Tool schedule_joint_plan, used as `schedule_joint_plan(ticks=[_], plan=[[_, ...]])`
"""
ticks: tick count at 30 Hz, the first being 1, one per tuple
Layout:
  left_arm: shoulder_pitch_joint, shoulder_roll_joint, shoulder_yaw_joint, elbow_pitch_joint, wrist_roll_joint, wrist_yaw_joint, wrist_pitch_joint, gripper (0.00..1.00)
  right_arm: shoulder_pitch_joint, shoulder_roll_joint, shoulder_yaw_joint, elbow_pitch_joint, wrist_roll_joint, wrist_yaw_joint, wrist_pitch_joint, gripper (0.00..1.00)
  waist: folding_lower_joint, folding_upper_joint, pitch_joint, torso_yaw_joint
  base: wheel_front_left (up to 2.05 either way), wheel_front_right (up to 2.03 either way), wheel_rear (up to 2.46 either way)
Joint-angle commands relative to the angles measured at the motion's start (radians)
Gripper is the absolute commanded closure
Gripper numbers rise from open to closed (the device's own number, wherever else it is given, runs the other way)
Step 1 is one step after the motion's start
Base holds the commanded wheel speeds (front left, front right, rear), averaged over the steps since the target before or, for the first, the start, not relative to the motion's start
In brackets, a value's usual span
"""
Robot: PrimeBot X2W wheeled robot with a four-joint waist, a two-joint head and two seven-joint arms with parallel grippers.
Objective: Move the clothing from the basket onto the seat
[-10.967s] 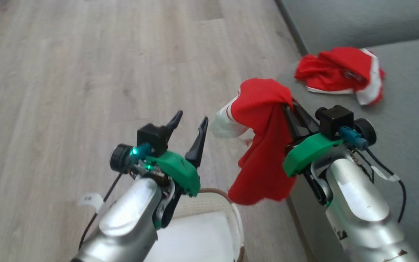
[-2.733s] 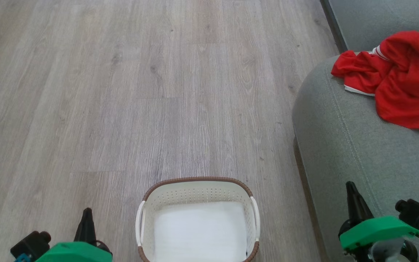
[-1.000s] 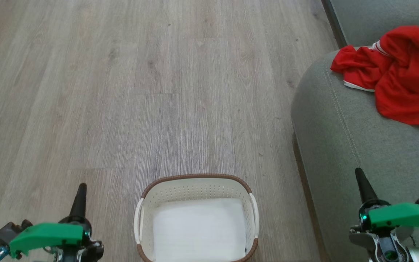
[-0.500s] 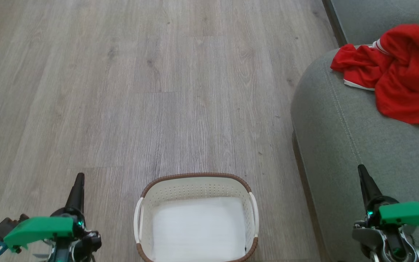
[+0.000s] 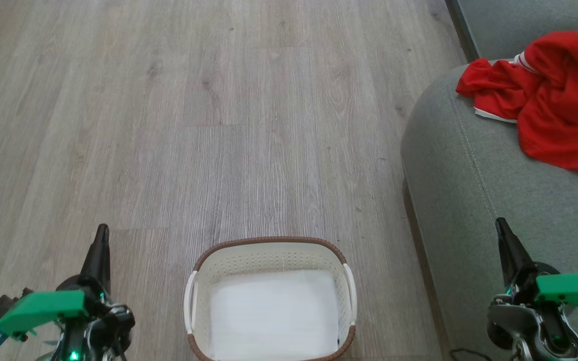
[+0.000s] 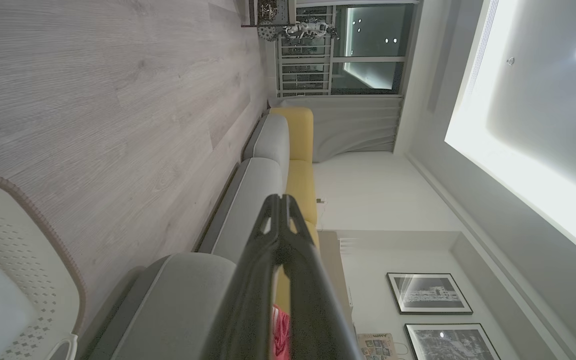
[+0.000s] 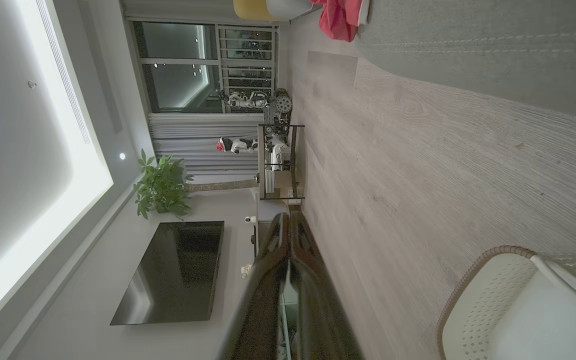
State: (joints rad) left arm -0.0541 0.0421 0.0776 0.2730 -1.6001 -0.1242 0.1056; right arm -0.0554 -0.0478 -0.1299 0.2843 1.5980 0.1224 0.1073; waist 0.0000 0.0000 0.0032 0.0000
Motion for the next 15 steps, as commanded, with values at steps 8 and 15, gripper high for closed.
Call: schedule_joint_plan(ticks=[8, 15], plan=[[-0.054, 0.008, 0.037, -0.027, -0.008, -0.007, 0.008, 1.00, -0.053, -0.002, 0.016, -0.039, 0.011, 0.008, 0.006, 1.00, 0.0000, 0.0000, 0.000, 0.000, 0.00, 0.00, 0.00], [-0.054, 0.008, 0.037, -0.027, -0.008, -0.007, 0.008, 1.00, -0.053, -0.002, 0.016, -0.039, 0.011, 0.008, 0.006, 1.00, 0.0000, 0.0000, 0.000, 0.000, 0.00, 0.00, 0.00]])
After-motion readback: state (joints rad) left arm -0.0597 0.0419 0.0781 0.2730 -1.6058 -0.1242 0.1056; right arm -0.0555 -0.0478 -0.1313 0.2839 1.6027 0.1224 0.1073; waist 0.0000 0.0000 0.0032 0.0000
